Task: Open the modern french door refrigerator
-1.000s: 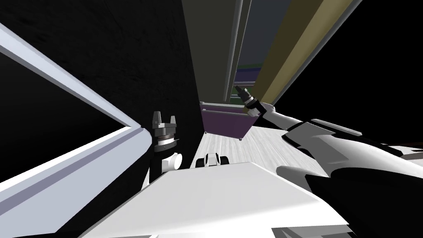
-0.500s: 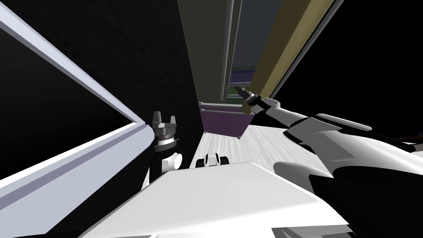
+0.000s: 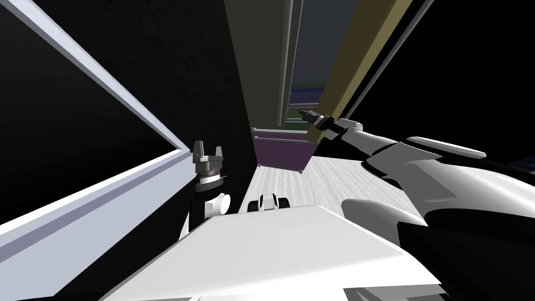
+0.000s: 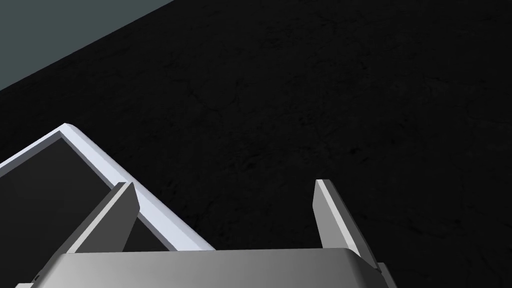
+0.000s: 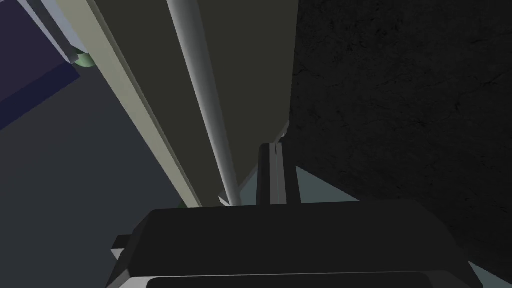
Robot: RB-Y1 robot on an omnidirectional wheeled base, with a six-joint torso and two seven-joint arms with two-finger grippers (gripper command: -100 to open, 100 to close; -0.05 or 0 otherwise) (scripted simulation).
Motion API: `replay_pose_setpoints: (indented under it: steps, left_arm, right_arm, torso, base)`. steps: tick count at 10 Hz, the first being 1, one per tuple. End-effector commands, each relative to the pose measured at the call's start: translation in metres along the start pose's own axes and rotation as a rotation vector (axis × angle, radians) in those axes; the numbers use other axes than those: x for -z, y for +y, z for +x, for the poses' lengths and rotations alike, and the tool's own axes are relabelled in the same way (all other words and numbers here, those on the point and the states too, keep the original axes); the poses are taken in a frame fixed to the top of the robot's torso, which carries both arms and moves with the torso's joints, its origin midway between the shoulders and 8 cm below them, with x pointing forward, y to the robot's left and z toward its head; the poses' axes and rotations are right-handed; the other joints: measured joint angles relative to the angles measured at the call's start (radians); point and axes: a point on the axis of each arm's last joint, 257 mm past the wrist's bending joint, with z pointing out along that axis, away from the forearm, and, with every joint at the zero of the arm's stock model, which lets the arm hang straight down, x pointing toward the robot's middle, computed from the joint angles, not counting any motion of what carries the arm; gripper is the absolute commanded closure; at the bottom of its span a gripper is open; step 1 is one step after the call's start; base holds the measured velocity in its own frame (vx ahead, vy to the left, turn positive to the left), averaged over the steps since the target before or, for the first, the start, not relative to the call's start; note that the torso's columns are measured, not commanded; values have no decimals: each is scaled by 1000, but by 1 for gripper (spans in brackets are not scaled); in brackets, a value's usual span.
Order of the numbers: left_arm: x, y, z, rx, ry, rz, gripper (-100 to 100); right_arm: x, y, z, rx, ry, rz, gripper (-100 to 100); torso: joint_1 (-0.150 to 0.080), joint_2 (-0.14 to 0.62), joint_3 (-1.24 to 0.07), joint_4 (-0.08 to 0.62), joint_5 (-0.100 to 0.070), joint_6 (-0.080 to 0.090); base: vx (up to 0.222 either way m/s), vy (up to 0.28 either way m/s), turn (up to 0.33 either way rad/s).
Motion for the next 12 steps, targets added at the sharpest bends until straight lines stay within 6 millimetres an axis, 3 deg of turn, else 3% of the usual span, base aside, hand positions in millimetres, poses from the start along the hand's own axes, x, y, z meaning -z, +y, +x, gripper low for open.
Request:
replay_pose_setpoints:
  steps: [1,2,3,5,7,8,12]
  left_arm:
    - [0,0,0,0,0,0,0]
    - [0,0,0,0,0,0,0]
    - [0,0,0,0,0,0,0]
    - [0,0,0,0,0,0,0]
    - [0,0,0,0,0,0,0]
    - [0,0,0,0,0,0,0]
    - [0,0,0,0,0,0,0]
  right_arm:
    - [4,-38,1,120,73,106,100]
    - [4,-38,4,134,86,102,100]
    - [12,-61,1,242,145,160,100]
    - [14,-82,-7,308,178,221,100]
    - [19,-88,-4,325,194,231,100]
    - [18,-84,-17,323,190,223,-100]
    - [25,-87,-49,325,192,229,-100]
  torso:
    - [-1,2,2,1,0,0]
    - [-3,0,0,3,0,2]
    - [-4,-4,-2,1,-1,2]
    - [-6,2,2,3,-1,4]
    - [-4,-4,-2,0,-1,1]
    - [-1,-6,-4,-1,0,-1]
    - [-1,-1,0,0,0,0]
  base:
    - [-95,-6,28]
    - [-30,-7,-2]
    - [-140,14,-25]
    - [-121,-7,-15]
    - [9,-14,-16]
    - [11,11,7]
    - [31,20,22]
